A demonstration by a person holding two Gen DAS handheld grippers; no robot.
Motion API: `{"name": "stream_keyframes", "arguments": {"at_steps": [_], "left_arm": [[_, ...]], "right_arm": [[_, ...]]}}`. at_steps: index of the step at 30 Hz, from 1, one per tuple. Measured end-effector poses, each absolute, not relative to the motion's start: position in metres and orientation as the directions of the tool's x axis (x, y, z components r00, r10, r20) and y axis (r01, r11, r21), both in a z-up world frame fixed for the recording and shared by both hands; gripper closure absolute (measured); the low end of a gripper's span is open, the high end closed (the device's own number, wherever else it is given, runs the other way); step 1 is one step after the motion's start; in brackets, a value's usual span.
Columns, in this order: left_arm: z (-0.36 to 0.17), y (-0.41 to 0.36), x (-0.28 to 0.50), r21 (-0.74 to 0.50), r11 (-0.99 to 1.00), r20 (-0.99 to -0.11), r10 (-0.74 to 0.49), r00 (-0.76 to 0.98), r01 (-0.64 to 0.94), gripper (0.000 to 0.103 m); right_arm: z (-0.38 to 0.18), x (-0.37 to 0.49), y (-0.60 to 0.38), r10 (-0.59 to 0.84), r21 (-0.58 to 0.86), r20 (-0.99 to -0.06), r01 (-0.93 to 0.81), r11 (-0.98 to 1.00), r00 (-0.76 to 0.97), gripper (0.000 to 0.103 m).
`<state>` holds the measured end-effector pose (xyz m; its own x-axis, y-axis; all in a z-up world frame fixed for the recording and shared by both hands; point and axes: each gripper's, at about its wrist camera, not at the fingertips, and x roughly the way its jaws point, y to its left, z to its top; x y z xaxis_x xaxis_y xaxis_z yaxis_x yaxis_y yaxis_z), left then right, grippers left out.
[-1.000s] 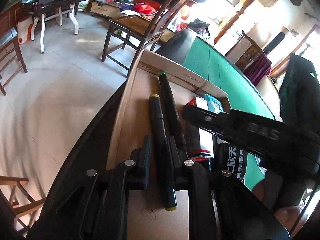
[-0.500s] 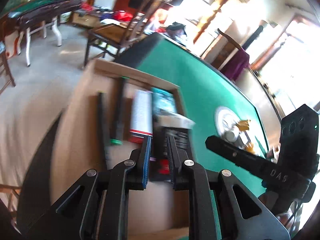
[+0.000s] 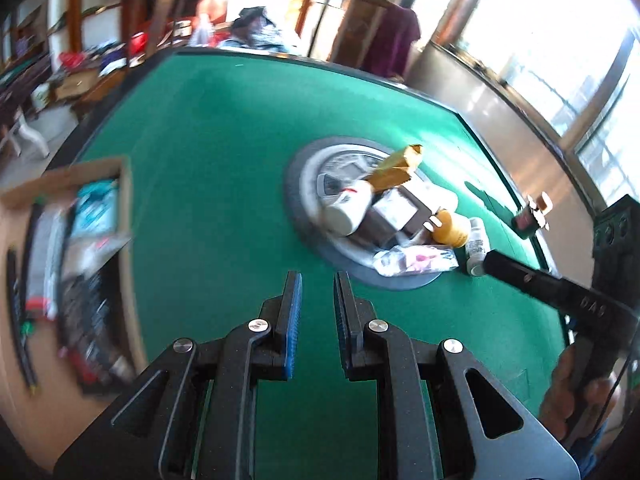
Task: Organize objects
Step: 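Grasp the white red-labelled pill bottle with left tool while right tool approaches another white bottle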
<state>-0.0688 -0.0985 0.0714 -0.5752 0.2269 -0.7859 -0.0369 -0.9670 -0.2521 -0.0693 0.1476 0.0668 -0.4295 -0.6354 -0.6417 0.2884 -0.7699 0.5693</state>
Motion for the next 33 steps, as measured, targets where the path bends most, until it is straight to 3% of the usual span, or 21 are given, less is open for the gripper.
{"name": "stream_keyframes", "arguments": {"at_steps": [12,19,25,33], "left_arm": [[0.042,-0.039,-0.180,-0.031,-0.976,-0.879,0.129,-0.458,-0.214,0.088],[0.028,-0.026,-0.207,0.006,-0.973,-0.899,0.096,-0.427,-0.231,0.069],[0.009,-0.033,-0.211,-0.033,-0.989,-0.915,0.087,-0.394,-0.141,0.069],[-0.011,-0.029,-0.154,-0.018,-0.999,-0.893,0.035,-0.448,-0.042,0.069]], "right_arm": [[0.061,-0.090,0.205,-0.673,0.689,-0.582,0.163,-0.706,-0.456,0.086],[0.058,-0.094,0.212,-0.665,0.687,-0.588,0.149,-0.711,-0.461,0.086],[0.055,-0.097,0.214,-0.616,0.647,-0.621,0.127,-0.752,-0.484,0.086],[0.041,-0.106,0.216,-0.523,0.564,-0.692,0.078,-0.822,-0.498,0.086]]}}
